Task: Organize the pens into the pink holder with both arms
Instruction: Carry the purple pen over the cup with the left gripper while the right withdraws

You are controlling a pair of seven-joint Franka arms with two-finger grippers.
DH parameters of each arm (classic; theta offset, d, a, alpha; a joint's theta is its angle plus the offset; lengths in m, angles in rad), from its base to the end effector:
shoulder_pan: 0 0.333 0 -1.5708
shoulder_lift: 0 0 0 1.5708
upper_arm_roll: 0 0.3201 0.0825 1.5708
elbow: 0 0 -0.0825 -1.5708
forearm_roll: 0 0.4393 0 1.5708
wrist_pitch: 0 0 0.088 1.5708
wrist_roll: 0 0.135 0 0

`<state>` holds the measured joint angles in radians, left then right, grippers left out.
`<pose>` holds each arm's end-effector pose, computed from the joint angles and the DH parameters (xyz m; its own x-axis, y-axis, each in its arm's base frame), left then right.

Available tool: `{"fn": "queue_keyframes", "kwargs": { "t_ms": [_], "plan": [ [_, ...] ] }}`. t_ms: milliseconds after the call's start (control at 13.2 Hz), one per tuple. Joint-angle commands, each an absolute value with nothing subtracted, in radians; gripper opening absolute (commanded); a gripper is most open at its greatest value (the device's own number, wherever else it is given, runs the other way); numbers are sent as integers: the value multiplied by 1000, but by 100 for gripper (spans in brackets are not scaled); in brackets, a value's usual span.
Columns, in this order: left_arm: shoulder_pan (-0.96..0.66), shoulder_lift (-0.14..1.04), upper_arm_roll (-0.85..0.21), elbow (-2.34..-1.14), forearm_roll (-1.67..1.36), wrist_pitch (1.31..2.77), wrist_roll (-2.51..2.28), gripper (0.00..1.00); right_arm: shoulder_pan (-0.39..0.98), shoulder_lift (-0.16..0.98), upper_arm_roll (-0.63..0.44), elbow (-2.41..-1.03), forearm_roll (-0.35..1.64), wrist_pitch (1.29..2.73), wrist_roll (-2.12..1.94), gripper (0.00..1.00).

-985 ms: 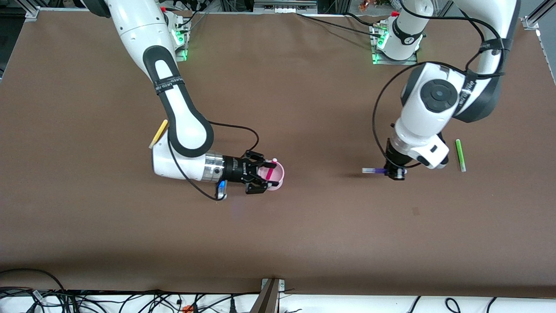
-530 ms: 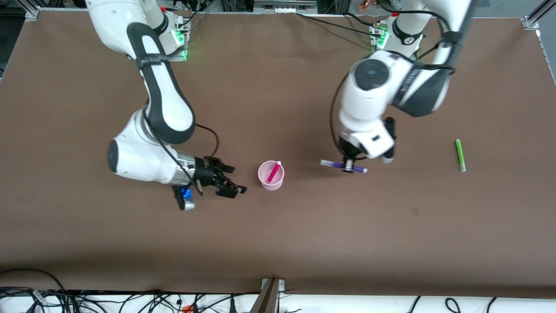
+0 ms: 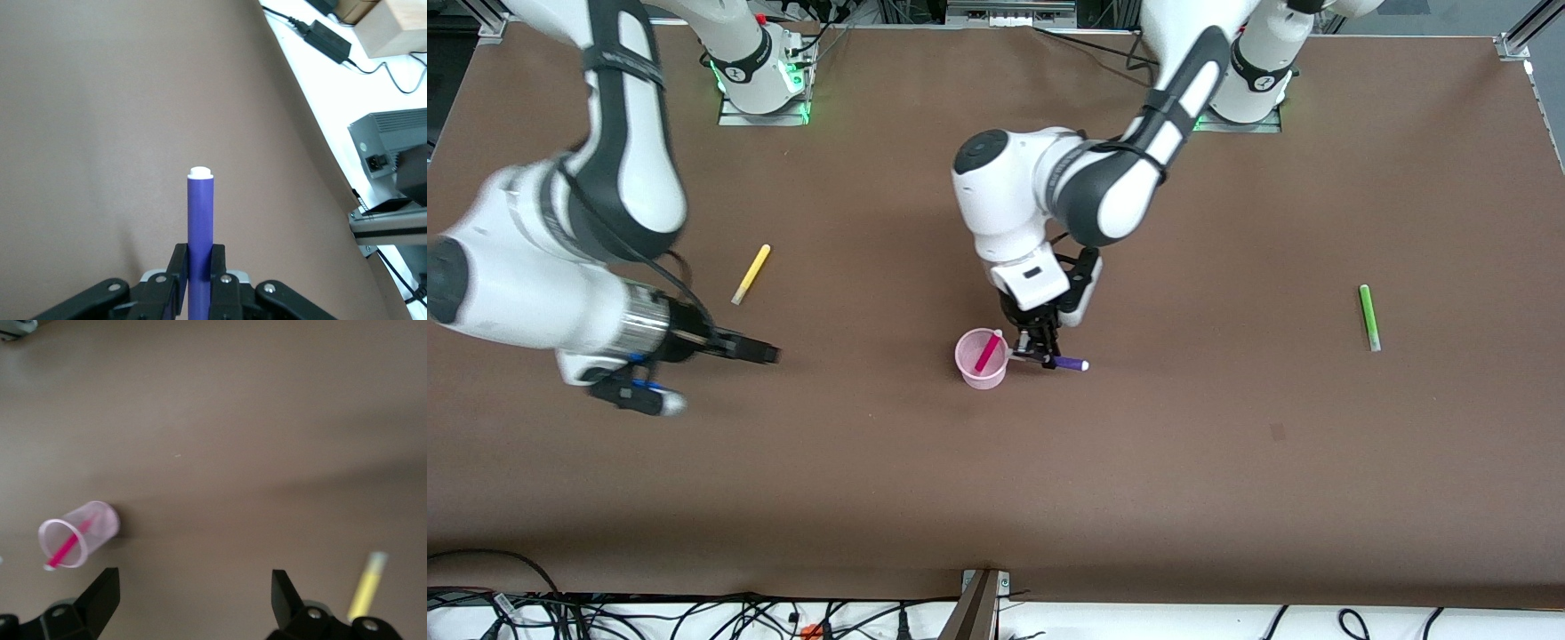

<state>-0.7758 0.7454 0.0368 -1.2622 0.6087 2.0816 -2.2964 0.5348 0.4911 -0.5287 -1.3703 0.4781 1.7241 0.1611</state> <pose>0.6263 -0.5220 0.2866 0.2030 0.8887 0.4110 0.8660 -0.3588 0.3482 0.7298 0.1224 0.4236 0.9759 -0.1878 -0.1108 -0.2076 -0.9557 -0.2086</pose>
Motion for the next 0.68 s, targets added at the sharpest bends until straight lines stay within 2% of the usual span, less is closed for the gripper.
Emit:
{"fn": "queue_keyframes", "kwargs": {
  "t_ms": [0,152,606],
  "plan": [
    [-946,865,226,-1145,634,2048,-2312,0,549,373,-531,-1439,304,1710,106,100],
    [-1021,916,314,-1126,634,2048,-2312,0,557,333,-531,-1442,232,1671,107,100],
    [-1103,963,331,-1121,684,2049,-2310,0,561,233,-520,-1448,170,1592,104,100]
  ]
}}
